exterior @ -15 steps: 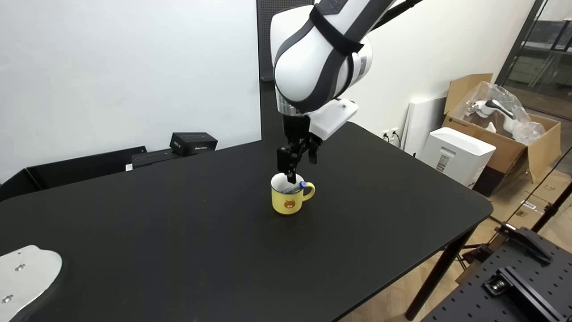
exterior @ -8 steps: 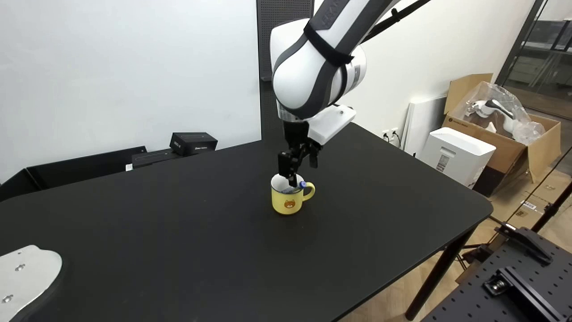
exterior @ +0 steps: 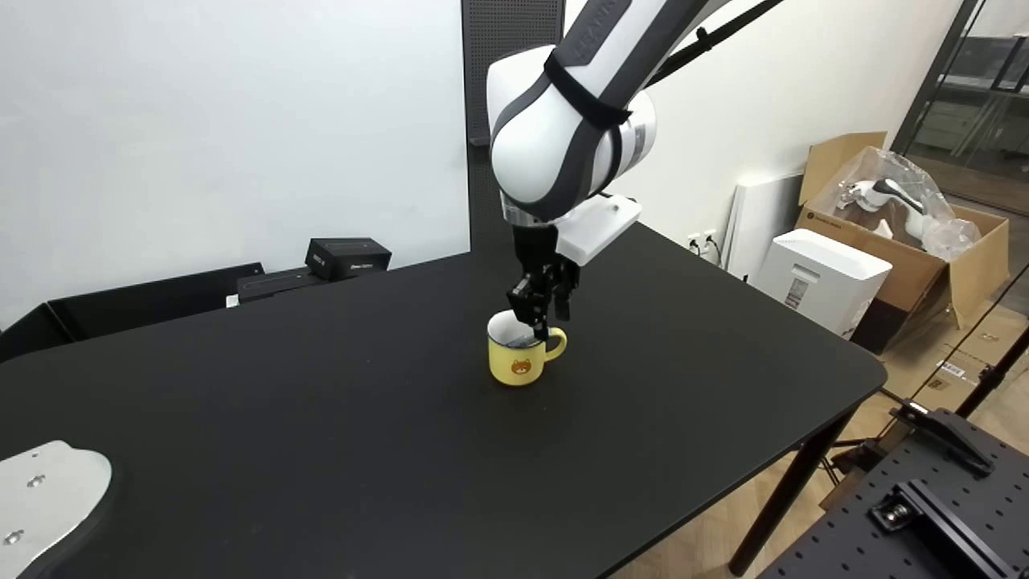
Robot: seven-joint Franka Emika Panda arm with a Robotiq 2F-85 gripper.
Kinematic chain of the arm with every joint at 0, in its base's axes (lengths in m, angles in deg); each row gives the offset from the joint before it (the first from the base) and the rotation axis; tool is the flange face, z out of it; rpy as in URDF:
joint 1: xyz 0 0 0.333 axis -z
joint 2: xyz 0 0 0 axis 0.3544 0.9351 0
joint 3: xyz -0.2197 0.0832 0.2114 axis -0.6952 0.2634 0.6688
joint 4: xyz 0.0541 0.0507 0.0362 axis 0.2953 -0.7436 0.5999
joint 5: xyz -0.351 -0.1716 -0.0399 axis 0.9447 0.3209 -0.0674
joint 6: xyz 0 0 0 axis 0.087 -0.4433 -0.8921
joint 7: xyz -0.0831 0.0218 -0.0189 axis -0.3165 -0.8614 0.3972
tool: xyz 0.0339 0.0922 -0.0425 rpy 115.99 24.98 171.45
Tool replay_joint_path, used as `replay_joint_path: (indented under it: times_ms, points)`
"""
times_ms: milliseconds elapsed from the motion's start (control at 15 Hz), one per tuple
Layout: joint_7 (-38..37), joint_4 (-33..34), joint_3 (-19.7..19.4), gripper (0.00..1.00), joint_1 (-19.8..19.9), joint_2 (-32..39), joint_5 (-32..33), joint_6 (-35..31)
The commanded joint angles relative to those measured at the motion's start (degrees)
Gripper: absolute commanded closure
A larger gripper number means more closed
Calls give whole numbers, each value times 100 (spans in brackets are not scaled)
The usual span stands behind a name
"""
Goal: Remove the marker from the mug and put it on the table
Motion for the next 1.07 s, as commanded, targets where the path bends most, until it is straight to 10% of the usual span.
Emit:
replay_joint_path:
  times_ms: [0,267,667,733,1000]
  points:
    - [-128,156,-59,75,-59,51,39,242]
    - [-79,161,-31,99,-66,53,27,422]
    - [21,128,-6,100,-73,-22,51,520]
    - [56,124,0,74,-80,-43,79,543]
    - [258,114,11,53,-104,-96,278,526]
